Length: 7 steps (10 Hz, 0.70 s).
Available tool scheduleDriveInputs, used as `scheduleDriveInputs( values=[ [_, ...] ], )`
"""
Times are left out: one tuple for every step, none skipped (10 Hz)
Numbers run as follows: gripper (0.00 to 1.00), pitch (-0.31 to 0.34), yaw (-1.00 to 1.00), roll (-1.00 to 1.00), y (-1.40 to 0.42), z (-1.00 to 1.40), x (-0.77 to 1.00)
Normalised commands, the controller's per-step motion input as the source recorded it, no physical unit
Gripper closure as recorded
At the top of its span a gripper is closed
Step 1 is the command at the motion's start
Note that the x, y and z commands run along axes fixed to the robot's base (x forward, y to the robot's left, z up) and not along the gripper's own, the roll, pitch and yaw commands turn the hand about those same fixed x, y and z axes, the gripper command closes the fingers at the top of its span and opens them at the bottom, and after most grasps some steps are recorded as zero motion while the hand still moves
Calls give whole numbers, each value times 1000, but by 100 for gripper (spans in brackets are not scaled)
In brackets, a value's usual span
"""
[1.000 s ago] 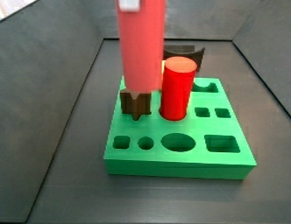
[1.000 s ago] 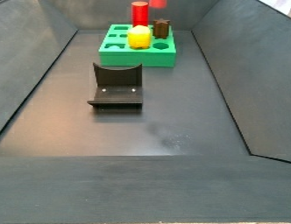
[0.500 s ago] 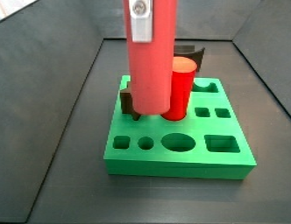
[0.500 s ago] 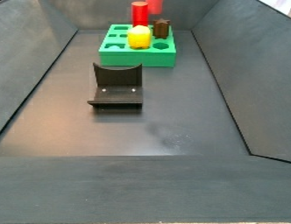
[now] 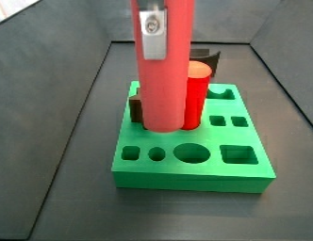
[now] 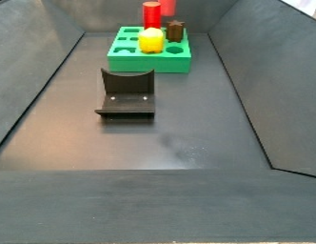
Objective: Pick up the oval object. Move up. Move to above the board. Insert the oval object.
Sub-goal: Insert the oval object.
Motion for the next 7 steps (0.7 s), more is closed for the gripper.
scheduleDriveInputs(
  values=[
    [100, 51, 183, 150, -286, -246, 731],
    [100, 43, 217, 133, -189, -271, 720],
    [100, 40, 229, 120, -103, -289, 740],
    [100, 9, 260, 91, -40, -334, 743],
    [100, 0, 331, 24, 0, -231, 840],
    [100, 0, 314, 0, -26, -106, 780],
    [100, 0, 317, 0, -43, -57, 831]
  ],
)
